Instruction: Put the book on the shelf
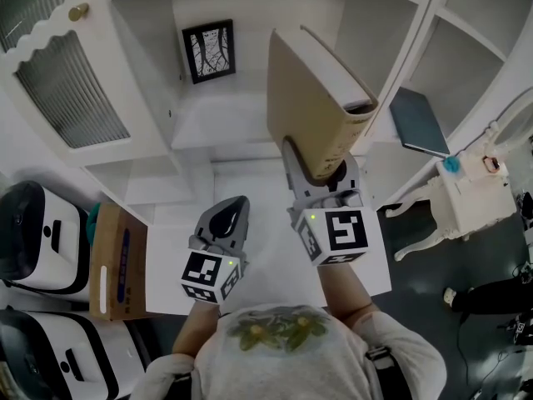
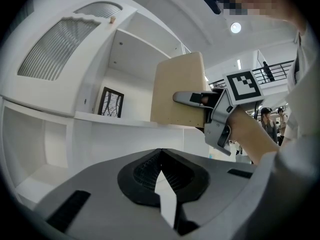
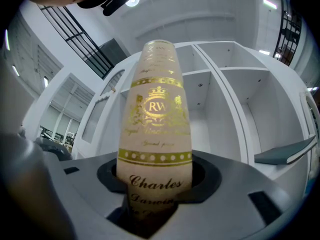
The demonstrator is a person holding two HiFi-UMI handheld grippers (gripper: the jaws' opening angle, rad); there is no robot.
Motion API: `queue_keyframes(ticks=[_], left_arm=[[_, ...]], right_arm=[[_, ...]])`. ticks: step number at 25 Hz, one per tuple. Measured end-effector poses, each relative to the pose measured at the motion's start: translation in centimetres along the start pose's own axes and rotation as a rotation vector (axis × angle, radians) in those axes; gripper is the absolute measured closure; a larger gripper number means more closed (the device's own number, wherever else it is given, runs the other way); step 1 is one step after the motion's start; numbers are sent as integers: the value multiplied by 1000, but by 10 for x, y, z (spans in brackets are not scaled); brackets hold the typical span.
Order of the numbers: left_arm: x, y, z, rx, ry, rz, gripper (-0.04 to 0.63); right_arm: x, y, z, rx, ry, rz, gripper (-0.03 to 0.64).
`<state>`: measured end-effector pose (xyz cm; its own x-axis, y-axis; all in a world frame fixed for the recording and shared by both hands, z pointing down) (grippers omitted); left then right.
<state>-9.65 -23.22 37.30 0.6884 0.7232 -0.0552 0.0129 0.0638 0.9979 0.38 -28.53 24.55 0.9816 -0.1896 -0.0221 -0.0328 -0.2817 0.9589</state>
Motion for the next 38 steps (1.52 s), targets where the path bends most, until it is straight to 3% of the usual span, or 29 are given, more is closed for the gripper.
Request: queue_keyframes(ticks=[24,38], left_arm=[[-7,-11,29,-10,31,-4,568],[-18,-8,34,-38,43,-15,568]], right_arm=[[1,7,42,-99,-41,33,379],[0,14,67,-119,17,5,379]])
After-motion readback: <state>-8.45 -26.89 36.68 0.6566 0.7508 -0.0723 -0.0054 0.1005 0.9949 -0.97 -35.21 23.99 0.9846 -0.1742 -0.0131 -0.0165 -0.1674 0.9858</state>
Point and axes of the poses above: the fingertips, and each gripper's own axes: z forward along the fingers, x to its right, y out of its underside, the point moved 1 cm from there along -z, backward along the fingers, and after that the axes turned 15 degrees about y, right-handed, at the moved point
